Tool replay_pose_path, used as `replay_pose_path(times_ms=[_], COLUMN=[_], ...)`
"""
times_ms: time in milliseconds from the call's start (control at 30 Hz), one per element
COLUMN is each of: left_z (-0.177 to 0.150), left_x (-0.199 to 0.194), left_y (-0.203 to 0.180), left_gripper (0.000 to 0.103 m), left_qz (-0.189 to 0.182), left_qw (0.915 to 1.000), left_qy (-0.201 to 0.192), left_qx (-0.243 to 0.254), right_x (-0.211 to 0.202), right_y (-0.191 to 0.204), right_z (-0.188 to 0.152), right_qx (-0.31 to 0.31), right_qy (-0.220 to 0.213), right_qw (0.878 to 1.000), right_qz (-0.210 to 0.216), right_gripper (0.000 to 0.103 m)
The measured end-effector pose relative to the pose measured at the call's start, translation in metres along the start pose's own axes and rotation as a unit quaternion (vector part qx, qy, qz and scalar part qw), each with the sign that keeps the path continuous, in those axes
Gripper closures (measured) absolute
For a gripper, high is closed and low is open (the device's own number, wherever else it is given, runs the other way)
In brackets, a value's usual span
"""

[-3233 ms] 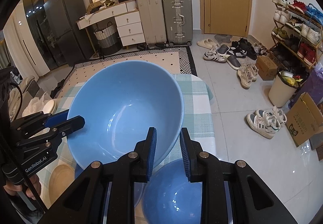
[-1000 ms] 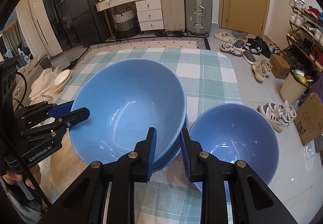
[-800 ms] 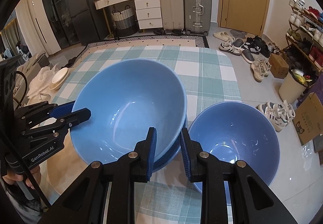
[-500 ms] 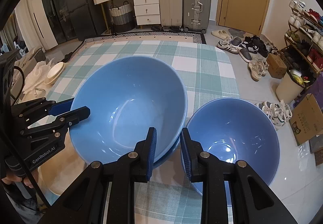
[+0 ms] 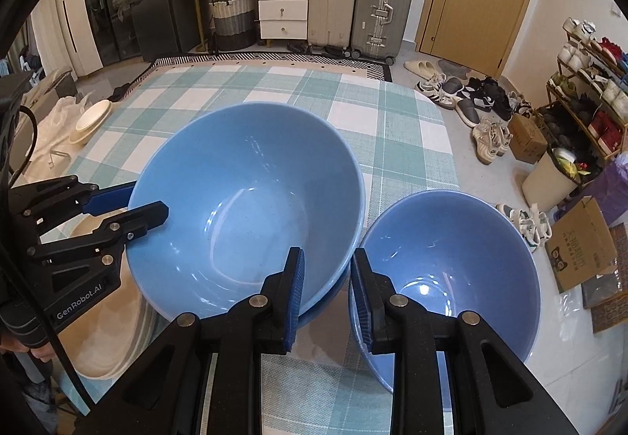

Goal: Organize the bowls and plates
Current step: 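Lower the light-blue bowl into the other blue bowl and open both tools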

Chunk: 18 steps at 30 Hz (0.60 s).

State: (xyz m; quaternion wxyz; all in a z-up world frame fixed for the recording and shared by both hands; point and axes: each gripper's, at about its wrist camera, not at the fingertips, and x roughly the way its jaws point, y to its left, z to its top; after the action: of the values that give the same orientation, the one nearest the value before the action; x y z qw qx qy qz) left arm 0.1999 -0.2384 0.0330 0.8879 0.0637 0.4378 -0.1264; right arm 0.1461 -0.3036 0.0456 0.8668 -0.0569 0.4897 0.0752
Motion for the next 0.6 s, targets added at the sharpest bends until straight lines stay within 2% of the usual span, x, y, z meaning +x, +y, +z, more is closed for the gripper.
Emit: replay_pose_path(times_ms=[467,600], left_z=[-0.0021,-0.0029], left_x=[0.0015,0.0026], left_y=[0.0,0.0004], left_gripper=[0.073,0.065], left_qz=[-0.006,-0.016], left_qw=[1.0,0.9999], left_qy=[0.002,0.006], left_qx=[0.002,-0.001], right_x=[0.0099,0.009], right_y=[-0.0027,-0.0021], right_z=[-0.0041,-0.0052], right_qx=[-0.002,-0.005], right_qy=[0.015,0.016], right_qw=[1.0,1.0], right_qz=[0.005,0.005], right_gripper=[0.074,0.074])
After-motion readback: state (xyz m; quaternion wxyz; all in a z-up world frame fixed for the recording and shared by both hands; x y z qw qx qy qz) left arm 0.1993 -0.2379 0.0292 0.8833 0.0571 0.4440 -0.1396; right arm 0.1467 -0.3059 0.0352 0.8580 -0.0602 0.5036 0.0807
